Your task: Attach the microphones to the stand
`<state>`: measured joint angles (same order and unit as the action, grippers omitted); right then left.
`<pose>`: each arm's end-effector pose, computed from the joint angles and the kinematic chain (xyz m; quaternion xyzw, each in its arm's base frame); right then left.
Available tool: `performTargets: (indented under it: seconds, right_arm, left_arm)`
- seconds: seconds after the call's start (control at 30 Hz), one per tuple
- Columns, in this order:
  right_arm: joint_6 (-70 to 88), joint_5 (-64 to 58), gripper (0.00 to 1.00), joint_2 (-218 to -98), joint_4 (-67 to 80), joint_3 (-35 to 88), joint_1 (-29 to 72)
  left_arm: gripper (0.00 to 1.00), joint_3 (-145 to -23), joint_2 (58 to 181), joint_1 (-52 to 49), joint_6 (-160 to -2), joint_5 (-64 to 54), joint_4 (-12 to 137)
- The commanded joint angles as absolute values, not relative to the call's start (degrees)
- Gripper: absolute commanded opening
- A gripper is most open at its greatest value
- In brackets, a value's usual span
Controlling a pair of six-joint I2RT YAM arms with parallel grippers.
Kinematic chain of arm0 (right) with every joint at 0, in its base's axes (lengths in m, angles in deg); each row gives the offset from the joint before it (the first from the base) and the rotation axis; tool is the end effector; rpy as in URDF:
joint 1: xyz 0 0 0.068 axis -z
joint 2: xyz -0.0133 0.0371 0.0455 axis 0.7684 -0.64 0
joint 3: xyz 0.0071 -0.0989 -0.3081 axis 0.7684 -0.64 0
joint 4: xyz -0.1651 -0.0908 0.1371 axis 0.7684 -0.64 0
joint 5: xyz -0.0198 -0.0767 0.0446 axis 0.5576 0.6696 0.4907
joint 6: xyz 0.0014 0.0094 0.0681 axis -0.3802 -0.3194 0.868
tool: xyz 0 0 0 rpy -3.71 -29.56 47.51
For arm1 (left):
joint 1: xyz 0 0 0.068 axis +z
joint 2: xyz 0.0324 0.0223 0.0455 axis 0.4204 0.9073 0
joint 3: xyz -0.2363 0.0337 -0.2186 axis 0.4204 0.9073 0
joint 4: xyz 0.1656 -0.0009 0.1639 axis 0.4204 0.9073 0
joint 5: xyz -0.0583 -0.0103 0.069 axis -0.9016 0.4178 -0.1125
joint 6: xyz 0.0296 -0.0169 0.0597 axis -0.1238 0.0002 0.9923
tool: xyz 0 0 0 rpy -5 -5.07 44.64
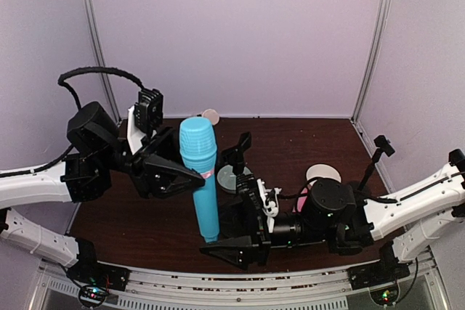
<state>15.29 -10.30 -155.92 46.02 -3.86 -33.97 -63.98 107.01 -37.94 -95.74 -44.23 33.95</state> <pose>0.0155 0.2985 0.3684 -0.4680 0.4834 0.6098 0.4188 0.0575 -0.2011 0.4504 0.4749 0.4013 -0.6907 0.3691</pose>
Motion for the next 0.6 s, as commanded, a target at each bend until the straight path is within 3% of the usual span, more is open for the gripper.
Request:
performTargets:
  seconds: [0.0, 0.27, 0.33, 0.47, 0.57]
  right_arm:
    - [18.54, -13.69, 0.65, -156.17, 51.6, -3.0, -33.13]
    - [19.92, -14.07, 0.4, -155.89, 52.69, -3.9, -31.93]
    - [19.98, -14.46, 0.4, -155.99, 52.54, -3.81, -31.73]
    - [20.02, -16.04, 0.56, -157.5, 51.08, -2.3, -31.62]
    - [20.3, -18.56, 0.52, -159.32, 50.35, -0.38, -31.59]
  left_arm:
    - [0.26, -64.87, 106.89, -38.33, -98.01, -46.27, 26.92]
    - [0.29, -65.4, 108.26, -38.33, -97.84, -45.44, 28.83]
    - [0.3, -65.39, 108.62, -38.33, -97.7, -45.3, 28.73]
    - [0.27, -66.25, 110.18, -38.33, -99.72, -47.91, 24.62]
    - [0.26, -67.24, 111.63, -38.33, -101.63, -49.16, 22.26]
